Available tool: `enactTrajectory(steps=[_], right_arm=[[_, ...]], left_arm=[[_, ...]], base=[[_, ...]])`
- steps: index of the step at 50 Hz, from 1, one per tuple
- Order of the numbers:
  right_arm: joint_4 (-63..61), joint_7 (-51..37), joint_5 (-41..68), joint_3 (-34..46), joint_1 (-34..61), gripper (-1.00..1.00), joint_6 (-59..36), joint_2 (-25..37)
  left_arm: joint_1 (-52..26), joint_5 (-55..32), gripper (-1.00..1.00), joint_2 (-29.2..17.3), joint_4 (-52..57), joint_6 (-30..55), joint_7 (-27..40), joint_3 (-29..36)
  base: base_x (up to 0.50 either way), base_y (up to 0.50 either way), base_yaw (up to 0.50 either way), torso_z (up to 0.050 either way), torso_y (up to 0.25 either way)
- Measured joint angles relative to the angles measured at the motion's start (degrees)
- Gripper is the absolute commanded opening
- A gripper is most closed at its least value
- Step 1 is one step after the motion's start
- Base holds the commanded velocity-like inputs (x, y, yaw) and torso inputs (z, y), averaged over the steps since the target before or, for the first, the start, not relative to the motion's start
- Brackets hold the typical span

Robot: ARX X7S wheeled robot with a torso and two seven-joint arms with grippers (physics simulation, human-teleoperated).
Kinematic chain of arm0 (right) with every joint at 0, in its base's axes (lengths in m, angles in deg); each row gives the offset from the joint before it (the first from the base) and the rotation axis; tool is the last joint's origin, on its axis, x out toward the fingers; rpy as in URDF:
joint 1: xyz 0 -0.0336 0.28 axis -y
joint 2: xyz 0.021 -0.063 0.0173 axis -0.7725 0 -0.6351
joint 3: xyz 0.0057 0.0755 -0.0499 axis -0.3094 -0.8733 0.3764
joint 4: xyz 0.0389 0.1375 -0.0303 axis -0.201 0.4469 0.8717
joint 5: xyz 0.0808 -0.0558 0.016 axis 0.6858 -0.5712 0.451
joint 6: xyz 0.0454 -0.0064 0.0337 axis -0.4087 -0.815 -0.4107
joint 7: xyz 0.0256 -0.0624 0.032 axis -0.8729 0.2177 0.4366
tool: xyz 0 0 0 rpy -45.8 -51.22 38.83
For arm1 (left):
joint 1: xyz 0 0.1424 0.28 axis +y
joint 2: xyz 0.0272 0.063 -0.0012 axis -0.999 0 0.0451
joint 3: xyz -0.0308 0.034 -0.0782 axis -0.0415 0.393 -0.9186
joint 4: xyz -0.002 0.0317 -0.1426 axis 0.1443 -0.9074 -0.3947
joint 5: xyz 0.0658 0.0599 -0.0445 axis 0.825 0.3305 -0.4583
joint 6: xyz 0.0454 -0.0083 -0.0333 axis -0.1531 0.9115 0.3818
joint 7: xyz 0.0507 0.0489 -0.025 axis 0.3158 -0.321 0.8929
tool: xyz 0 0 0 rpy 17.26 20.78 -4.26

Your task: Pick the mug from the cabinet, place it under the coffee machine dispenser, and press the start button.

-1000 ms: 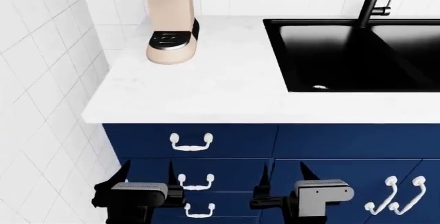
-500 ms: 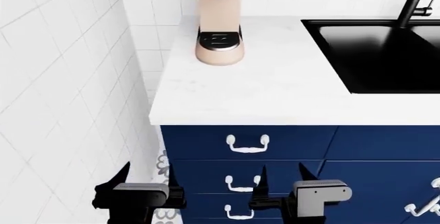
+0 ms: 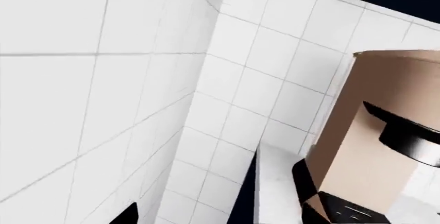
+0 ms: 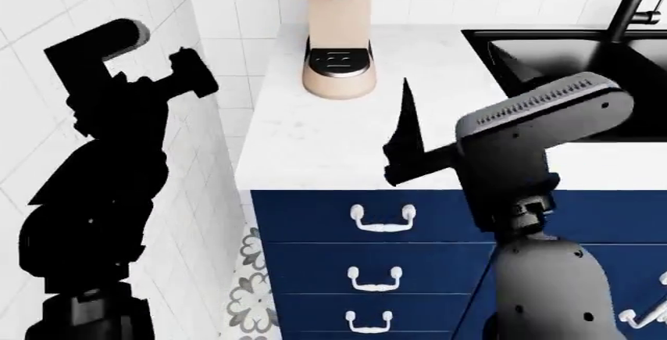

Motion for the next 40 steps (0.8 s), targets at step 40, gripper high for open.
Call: enactTrajectory(steps=[40], right_arm=[[94.1, -2.9, 9.6, -20.6, 102.9, 1.00, -12.4, -1.1]], left_arm=[[-40.1, 25.5, 1.00, 6.3, -68.4, -8.4, -3.5, 0.2]], base=[[0.02, 0.10, 0.00, 0.000, 0.000]])
